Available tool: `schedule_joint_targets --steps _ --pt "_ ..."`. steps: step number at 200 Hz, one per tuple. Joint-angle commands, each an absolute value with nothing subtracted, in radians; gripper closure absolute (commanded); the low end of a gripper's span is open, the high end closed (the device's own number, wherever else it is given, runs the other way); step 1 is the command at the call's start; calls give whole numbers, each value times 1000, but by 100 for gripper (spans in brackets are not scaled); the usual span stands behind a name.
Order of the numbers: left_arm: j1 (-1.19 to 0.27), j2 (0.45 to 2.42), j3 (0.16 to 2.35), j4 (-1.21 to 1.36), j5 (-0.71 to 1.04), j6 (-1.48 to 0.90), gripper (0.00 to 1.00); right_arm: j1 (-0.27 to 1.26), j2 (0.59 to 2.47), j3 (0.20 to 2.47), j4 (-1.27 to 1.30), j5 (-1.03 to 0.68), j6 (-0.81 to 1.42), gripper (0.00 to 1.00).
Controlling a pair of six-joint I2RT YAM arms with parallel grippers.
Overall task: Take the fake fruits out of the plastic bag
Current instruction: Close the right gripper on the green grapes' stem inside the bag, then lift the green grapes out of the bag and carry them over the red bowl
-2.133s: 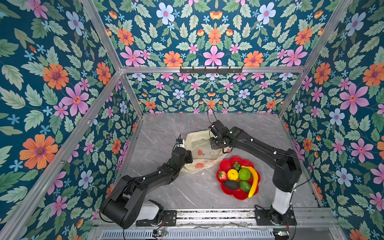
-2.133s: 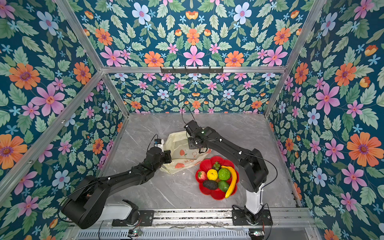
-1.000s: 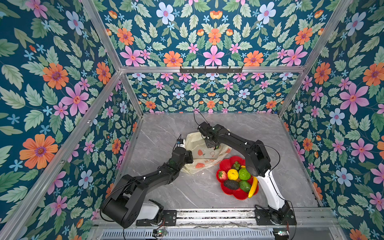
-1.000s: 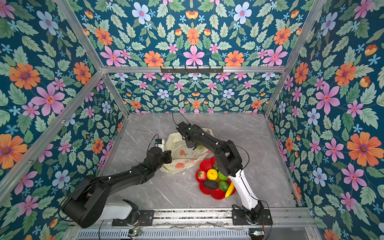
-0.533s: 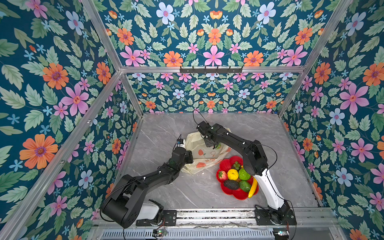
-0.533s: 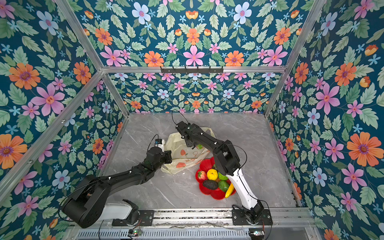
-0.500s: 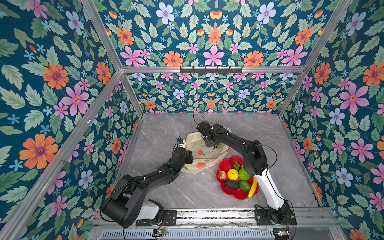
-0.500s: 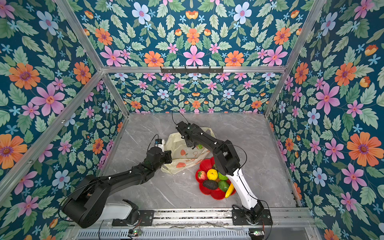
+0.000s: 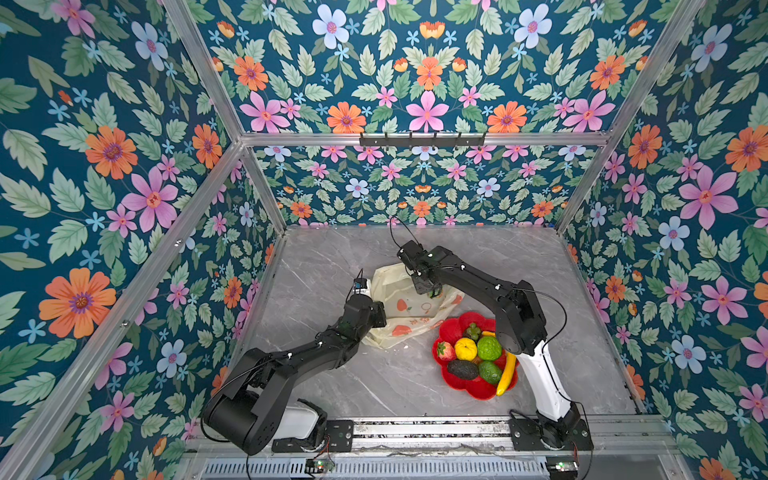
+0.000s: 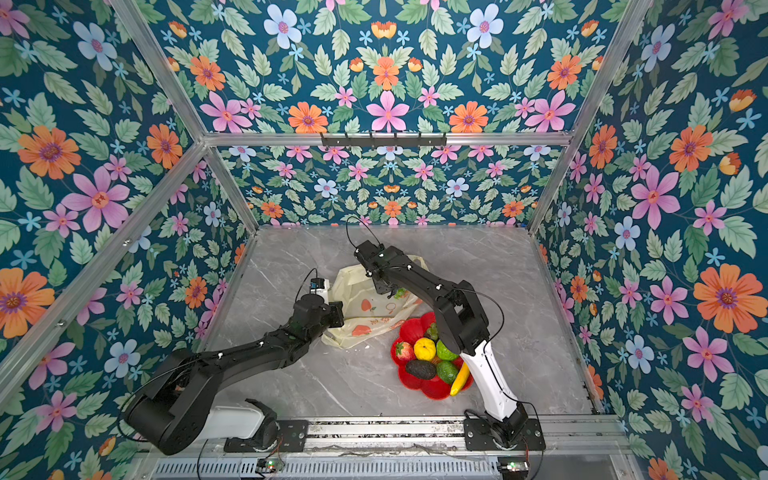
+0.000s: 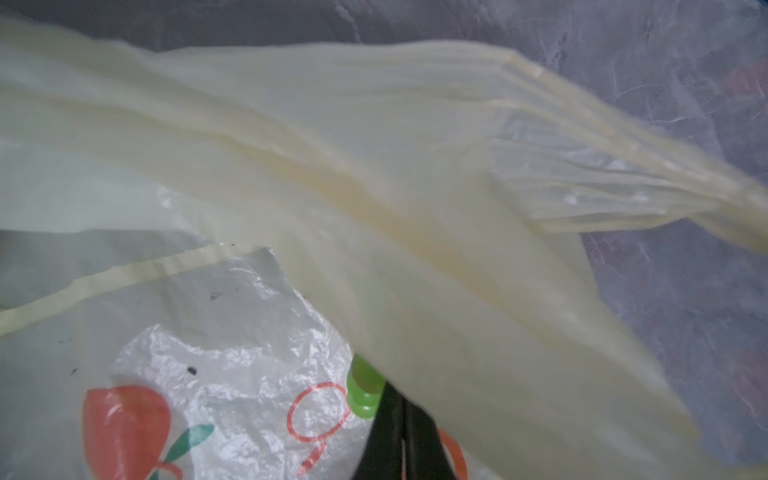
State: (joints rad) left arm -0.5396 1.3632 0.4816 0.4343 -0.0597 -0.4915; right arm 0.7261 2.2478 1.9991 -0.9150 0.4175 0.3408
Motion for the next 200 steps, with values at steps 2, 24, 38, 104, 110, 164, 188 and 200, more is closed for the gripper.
schedule_joint_targets --steps 2,24,38,104,110,164,188,200 --pt "-539 1358 486 440 -81 -494 100 733 2198 1961 -872 379 350 100" --pt "-539 1352 482 439 -87 -497 100 740 2156 1928 -854 344 364 100" --pt "-539 1348 479 438 -93 -500 100 744 2133 1912 -844 333 372 100" --pt "-540 1330 474 419 -138 -509 100 770 2041 1898 -842 262 385 100" --pt "-540 1330 474 416 -144 -512 100 778 2042 1906 -852 266 379 100" --pt "-540 1324 477 384 -200 -530 100 834 2000 1928 -902 302 374 100" --pt "-538 1332 484 373 -207 -534 100 849 1954 1919 -899 288 376 100" --pt "-538 1336 486 371 -209 -533 100 853 1929 1915 -902 277 376 100"
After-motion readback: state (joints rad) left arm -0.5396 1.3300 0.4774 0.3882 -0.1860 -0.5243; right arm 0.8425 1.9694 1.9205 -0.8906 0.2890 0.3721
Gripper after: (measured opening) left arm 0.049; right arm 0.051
